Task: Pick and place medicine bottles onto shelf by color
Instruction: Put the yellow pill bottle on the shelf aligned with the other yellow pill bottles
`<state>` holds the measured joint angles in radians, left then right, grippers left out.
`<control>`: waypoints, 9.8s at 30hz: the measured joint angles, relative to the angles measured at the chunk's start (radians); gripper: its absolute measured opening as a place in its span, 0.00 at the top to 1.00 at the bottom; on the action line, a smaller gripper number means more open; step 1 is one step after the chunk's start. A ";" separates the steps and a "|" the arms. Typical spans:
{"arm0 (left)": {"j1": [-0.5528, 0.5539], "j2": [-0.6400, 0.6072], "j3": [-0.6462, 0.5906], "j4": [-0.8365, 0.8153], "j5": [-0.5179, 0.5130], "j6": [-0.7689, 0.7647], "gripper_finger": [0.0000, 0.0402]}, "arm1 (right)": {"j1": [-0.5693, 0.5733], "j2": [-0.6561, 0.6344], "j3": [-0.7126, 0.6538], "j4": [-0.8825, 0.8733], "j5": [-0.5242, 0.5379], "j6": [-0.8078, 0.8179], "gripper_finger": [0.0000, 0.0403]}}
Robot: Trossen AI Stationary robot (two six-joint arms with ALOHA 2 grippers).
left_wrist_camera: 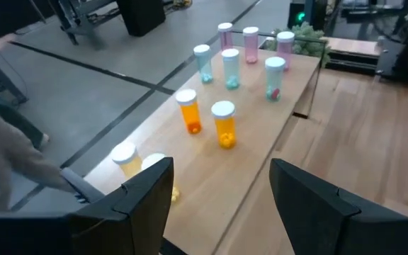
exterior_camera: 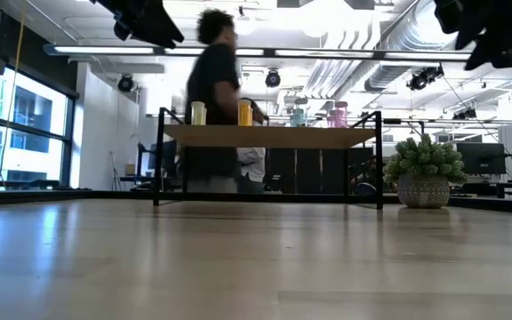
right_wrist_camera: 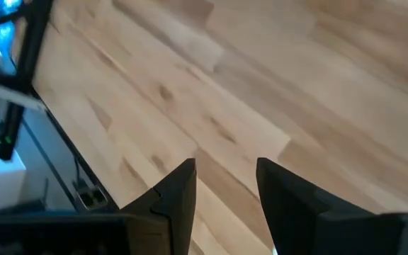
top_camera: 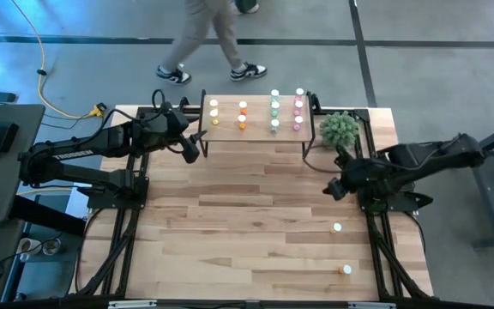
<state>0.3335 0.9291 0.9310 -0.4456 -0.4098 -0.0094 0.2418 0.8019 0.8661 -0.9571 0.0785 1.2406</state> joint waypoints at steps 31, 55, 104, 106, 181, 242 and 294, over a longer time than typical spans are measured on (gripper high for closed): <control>0.000 0.000 0.000 0.001 0.191 -0.096 0.44 | 0.350 0.277 0.000 -0.067 -0.124 0.061 0.59; 0.000 0.000 0.000 0.001 0.191 -0.093 0.44 | 0.637 0.417 0.000 -0.102 0.024 0.447 0.46; 0.000 0.000 0.000 0.001 0.191 -0.198 0.44 | 0.925 0.999 0.001 -0.077 0.483 0.996 0.46; 0.000 0.000 0.000 0.001 0.191 -0.198 0.44 | 0.916 0.999 0.001 -0.081 0.496 0.995 0.46; -0.044 0.000 0.000 0.037 0.740 -0.117 0.44 | 0.100 0.675 0.087 1.060 0.170 -0.338 0.80; -0.251 0.377 0.274 -0.014 0.664 -0.200 0.44 | -0.091 0.936 0.693 0.540 -0.140 -0.726 0.79; -0.250 0.376 0.273 -0.001 0.656 -0.173 0.71 | -0.098 0.926 0.693 0.549 -0.122 -0.715 0.60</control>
<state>0.0837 1.3052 1.2037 -0.4465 0.2465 -0.1828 0.1438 1.7284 1.5593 -0.4079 -0.0436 0.5254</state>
